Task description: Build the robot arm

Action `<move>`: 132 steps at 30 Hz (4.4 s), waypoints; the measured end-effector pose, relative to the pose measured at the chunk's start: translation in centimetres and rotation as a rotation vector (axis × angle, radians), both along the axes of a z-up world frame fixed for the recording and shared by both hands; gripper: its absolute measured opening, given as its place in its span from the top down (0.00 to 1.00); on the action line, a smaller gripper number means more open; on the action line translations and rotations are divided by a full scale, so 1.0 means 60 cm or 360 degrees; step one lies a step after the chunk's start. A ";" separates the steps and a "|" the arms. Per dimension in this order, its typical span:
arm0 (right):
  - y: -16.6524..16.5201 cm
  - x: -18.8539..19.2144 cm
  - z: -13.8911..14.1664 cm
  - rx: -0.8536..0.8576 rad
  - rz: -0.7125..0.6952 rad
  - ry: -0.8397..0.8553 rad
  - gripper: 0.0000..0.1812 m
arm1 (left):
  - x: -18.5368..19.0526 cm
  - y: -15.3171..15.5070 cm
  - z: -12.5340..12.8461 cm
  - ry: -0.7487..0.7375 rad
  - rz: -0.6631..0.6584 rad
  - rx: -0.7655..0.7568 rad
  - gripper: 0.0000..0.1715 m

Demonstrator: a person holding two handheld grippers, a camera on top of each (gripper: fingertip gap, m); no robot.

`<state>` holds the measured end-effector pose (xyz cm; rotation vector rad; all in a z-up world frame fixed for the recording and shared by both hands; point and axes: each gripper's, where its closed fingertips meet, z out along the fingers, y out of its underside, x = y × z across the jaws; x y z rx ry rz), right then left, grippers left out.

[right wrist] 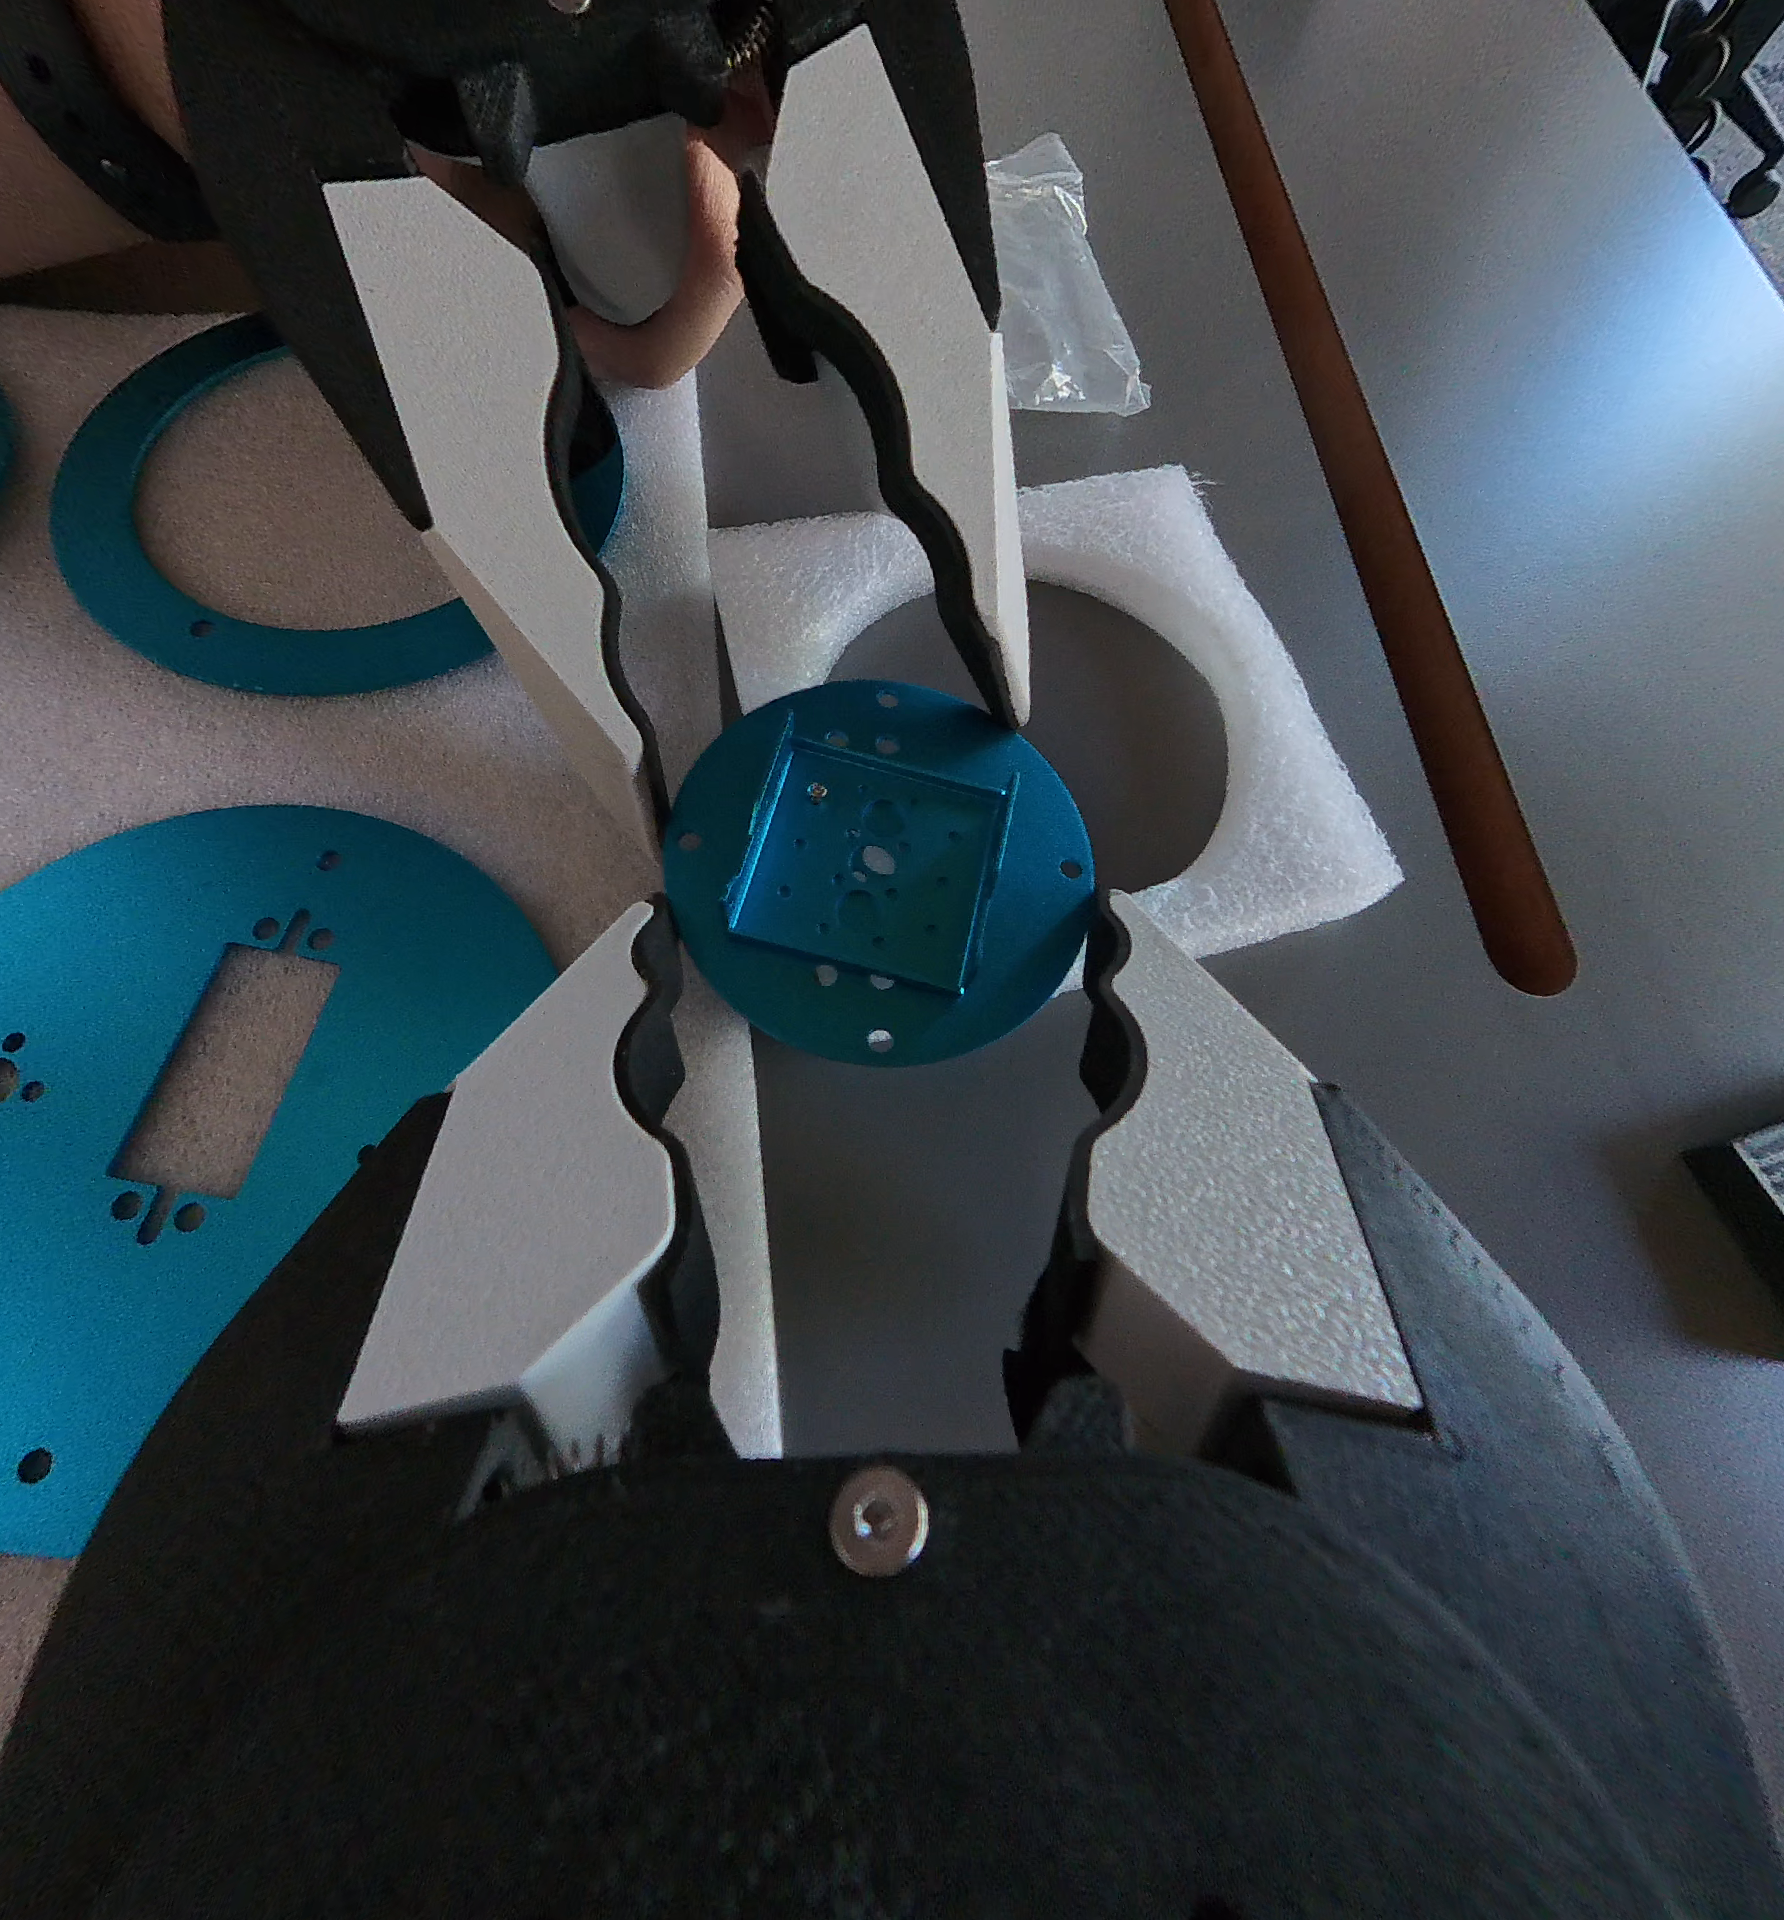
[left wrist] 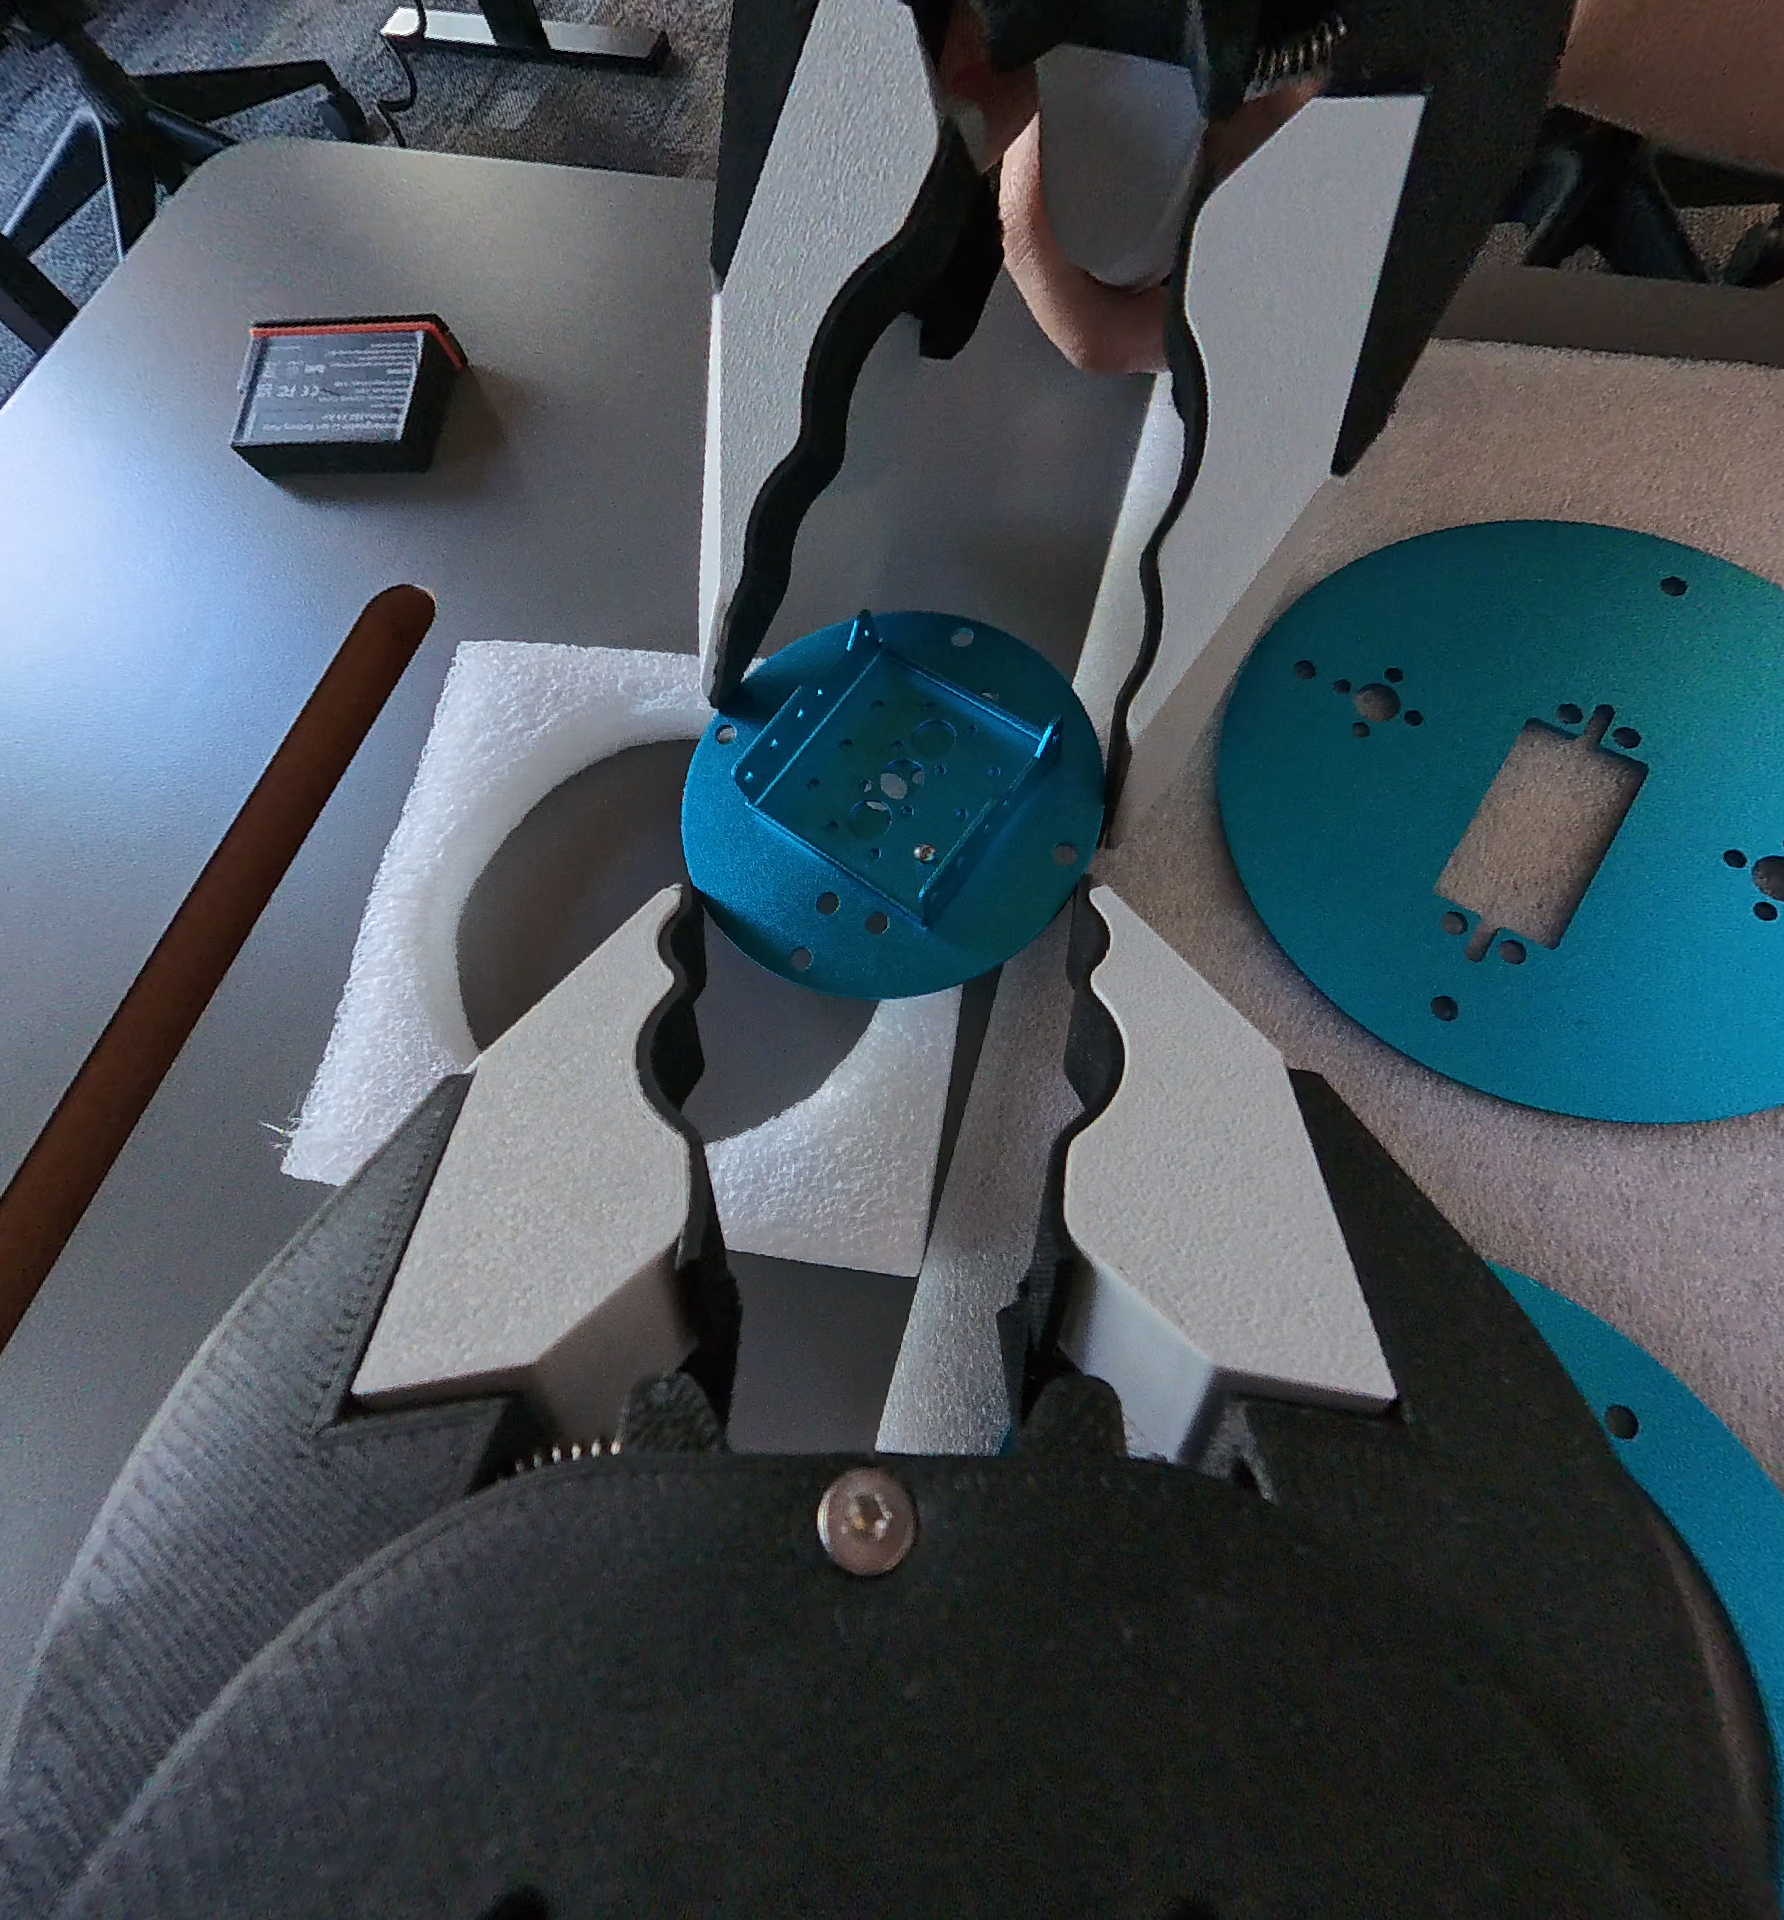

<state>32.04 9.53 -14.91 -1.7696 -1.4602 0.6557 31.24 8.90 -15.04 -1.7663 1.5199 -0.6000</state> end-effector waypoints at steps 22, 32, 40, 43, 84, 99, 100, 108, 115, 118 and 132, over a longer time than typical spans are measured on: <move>0.008 0.004 0.026 0.0170 -0.0129 0.0122 0.58 | 0.000 0.006 0.014 -0.0094 0.0028 -0.0010 0.62; 0.006 0.008 0.005 0.0105 -0.0134 0.0003 0.58 | 0.001 0.005 0.000 -0.0002 0.0021 0.0012 0.62; 0.007 0.009 0.004 0.0124 -0.0154 -0.0010 0.58 | -0.001 0.005 0.000 -0.0011 0.0034 -0.0032 0.63; 0.008 0.009 0.004 0.0122 -0.0159 -0.0009 0.58 | -0.005 0.001 0.006 -0.0067 0.0045 -0.0133 0.65; 0.008 0.009 0.004 0.0136 -0.0161 -0.0015 0.58 | -0.012 0.055 0.019 -0.0395 0.0420 -0.1665 0.91; 0.009 0.008 0.003 0.0128 -0.0159 -0.0015 0.58 | -0.012 0.053 0.011 -0.0304 0.0417 -0.1796 0.94; 0.009 0.009 0.003 0.0127 -0.0160 -0.0015 0.58 | -0.012 0.053 0.011 -0.0305 0.0417 -0.1810 0.94; 0.010 0.009 0.004 0.0133 -0.0166 -0.0009 0.58 | -0.007 0.046 0.021 -0.0436 0.0339 -0.1986 0.99; 0.012 0.008 0.010 0.0132 -0.0170 0.0028 0.58 | -0.005 0.047 0.036 -0.0647 0.0279 -0.2111 1.00; 0.012 0.007 0.015 0.0141 -0.0172 0.0056 0.58 | -0.006 0.047 0.039 -0.0696 0.0273 -0.2131 1.00; 0.008 0.011 0.069 0.0233 -0.0241 0.0249 0.58 | -0.009 0.041 0.088 -0.0946 0.0200 -0.2255 1.00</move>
